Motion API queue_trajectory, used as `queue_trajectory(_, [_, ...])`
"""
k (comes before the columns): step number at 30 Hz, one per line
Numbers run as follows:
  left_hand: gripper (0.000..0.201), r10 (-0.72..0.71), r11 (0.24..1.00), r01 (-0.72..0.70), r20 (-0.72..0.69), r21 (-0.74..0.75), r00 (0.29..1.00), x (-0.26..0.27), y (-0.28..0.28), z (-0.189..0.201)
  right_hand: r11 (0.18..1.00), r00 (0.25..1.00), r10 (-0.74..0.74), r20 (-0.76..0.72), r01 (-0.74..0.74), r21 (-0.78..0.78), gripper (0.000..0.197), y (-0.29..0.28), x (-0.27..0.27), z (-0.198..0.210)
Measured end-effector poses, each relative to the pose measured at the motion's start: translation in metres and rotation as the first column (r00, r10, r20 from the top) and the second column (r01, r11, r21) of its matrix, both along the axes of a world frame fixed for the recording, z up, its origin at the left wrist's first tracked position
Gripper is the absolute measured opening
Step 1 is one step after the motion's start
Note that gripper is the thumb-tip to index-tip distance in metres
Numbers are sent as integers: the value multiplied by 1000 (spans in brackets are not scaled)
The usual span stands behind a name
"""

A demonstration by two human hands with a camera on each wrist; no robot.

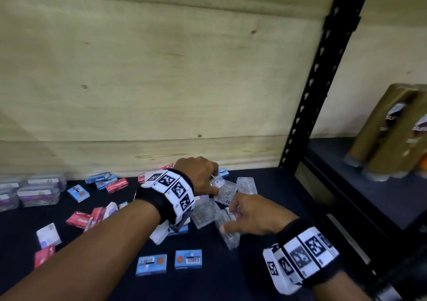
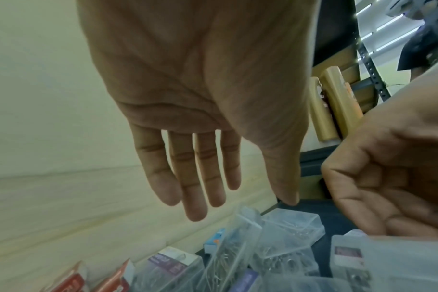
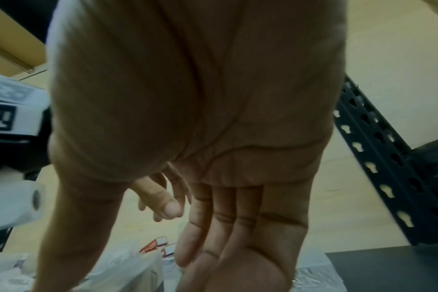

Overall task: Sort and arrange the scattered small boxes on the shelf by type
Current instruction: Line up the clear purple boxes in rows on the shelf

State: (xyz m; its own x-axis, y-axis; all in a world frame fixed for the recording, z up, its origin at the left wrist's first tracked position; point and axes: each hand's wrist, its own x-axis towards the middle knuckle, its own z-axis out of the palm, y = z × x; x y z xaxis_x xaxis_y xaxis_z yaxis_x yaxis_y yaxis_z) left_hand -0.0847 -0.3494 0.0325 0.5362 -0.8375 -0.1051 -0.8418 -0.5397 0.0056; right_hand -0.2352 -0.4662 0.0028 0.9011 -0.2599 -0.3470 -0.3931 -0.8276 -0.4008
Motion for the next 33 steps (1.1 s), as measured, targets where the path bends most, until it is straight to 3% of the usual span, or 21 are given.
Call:
queue_trajectory(5, [49,32,997,-32,1,68,999,8,-22,-9,999,998,41,-53,-42,-30,65,4,6,-4])
queue_trajectory(12, [49,67,995,-61,-69,82,995,16,-30,-16,986,992,115,-51,-120,-116,41,7,6,1])
queue_trajectory(16, [39,89,996,-86,-83,38,993,16,-24,-11,978,991,115,-66,-124,-165,36,6,3,6])
queue_trajectory(21, [43,109,994,-112,-164,-11,980,22,-8,1,983,994,101,-46,-107,-148,29,-1,0,18])
queue_trajectory(28, [36,95,979,-136,-247,-155,964,31,63,41,968,980,190,58,-178,-176,31,16,16,56])
queue_trajectory(33, [35,122,971,-161,-215,-176,969,45,139,57,953,957,270,109,-249,-174,33,52,55,64])
